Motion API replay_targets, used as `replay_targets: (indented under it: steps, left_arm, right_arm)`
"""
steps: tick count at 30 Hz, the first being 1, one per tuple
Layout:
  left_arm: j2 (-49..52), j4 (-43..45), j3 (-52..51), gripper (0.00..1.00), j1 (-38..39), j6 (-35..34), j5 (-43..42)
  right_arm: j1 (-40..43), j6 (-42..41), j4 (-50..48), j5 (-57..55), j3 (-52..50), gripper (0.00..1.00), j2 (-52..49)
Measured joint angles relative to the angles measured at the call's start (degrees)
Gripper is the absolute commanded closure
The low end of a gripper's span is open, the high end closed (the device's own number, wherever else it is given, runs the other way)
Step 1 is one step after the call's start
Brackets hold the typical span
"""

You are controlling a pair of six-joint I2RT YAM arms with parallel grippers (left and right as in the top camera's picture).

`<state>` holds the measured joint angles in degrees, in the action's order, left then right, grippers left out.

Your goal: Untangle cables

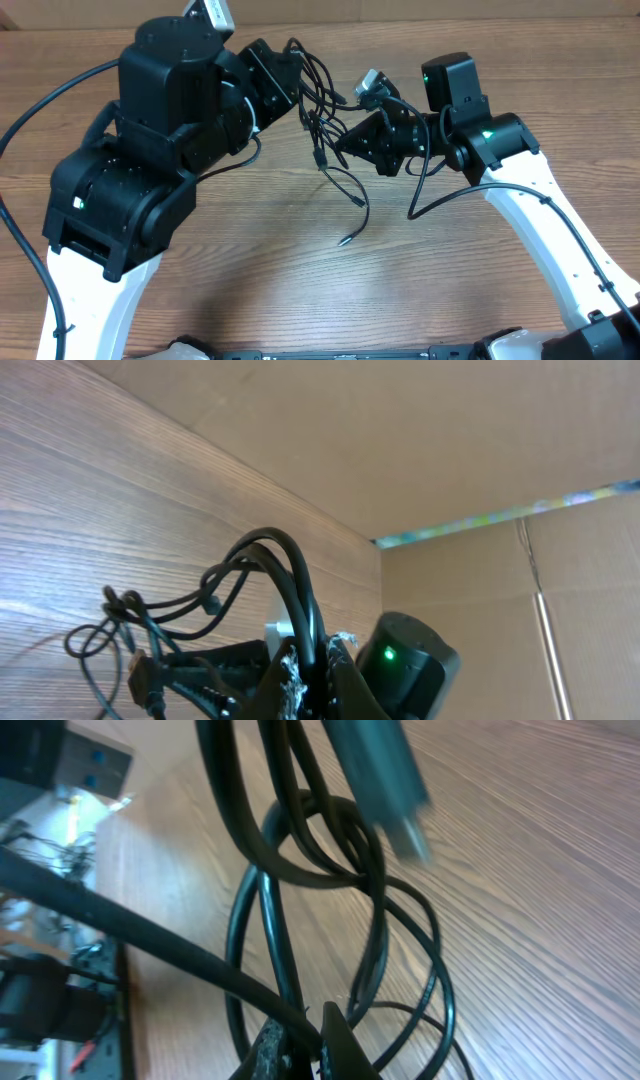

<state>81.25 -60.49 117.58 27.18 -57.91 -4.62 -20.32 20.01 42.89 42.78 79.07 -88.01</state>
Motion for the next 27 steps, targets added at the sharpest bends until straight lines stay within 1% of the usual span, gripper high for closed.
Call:
replay_targets:
  steps: [7,10,15,20,26,27]
  left_arm:
    - [-1.3,-1.8,-0.3,0.96,-3.3,1.1,-1.2]
    - [-4.2,-1.3,-0.3,0.96,-6.6,1.8,-0.7]
    - [-10.5,-2.3,0.2,0.96,-10.6,3.3,0.1]
    - [-14.1,-4.4,0.9,0.96,-12.9,4.6,1.9]
    - [-13.8,-5.2,0.9,0.96,-13.0,5.6,3.9]
    - [-13.6,-5.3,0.9,0.96,-13.0,5.6,4.0]
  right_arm:
    - [-0.2,-0.1,2.9,-9.5,0.4,0.96,0.7]
    - [0.0,-0.1,6.7,-18.3,0.2,0.96,0.4]
    - [0.6,-1.4,7.6,-27.6,0.0,0.96,0.2]
    - [2.3,-3.5,7.6,-31.5,0.0,0.96,0.2]
    - [2.7,-5.2,7.2,-32.8,0.0,0.96,0.2]
    - [2.7,-5.7,6.9,-32.7,0.0,0.91,0.2]
